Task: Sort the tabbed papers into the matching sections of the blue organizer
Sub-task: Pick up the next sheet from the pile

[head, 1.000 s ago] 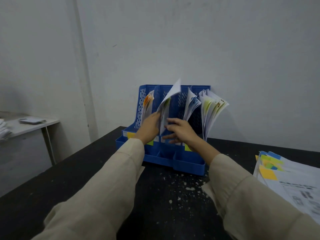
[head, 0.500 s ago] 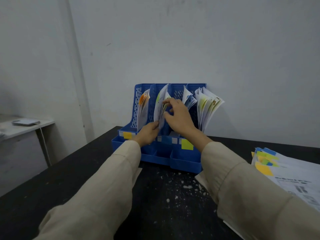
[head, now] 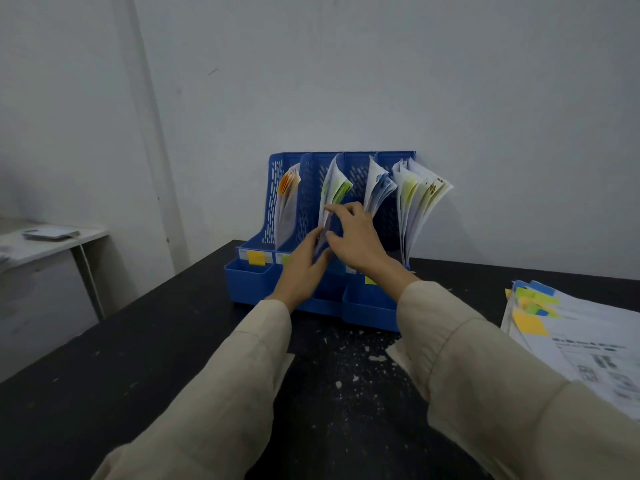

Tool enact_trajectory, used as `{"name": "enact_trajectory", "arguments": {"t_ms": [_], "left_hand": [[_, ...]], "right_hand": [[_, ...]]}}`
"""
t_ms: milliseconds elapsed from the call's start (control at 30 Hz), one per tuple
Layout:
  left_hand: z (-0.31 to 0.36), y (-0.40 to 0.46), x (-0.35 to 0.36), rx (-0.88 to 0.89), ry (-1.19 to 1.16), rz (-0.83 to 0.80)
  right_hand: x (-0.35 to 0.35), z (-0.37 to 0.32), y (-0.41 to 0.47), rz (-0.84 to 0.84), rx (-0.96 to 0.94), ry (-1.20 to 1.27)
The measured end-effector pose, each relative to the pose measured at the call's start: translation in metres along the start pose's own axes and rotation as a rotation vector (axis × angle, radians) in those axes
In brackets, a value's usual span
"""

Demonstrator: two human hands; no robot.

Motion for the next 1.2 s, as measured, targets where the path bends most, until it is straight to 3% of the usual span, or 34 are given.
{"name": "enact_trajectory", "arguments": {"t_ms": [333, 567, 800, 967, 1200], "left_hand": [[0.004, 0.000, 0.005, -0.118, 0.073, -0.079], [0.041, -0.021, -0.012, -0.026, 0.115, 0.108], [0.077, -0.085, 0.033, -0.135, 0.139, -0.053], [0.096, -0.105, 0.092, -0.106, 0.125, -0.170], [0.137, -0.107, 0.190, 0.119, 0.130, -0.341]], "right_hand": [[0.016, 0.004, -0.001, -0.123, 0.021, 0.053], [-0.009, -0.008, -0.033, -0.120, -0.034, 0.099], [-0.068, 0.021, -0.095, -0.027, 0.015, 0.051], [-0.109, 0.058, -0.131, 0.074, 0.108, 0.065], [-0.166, 0.114, -0.190, 0.183, 0.325, -0.046]]}}
Point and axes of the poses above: each hand's wrist, its own y-axis towards the middle knuckle, its own x-axis out of the palm, z = x × y, the point moved 10 cm from there along y, towards the middle knuckle, and after that the axes turned 7 degrees about y, right-handed, at the moved point
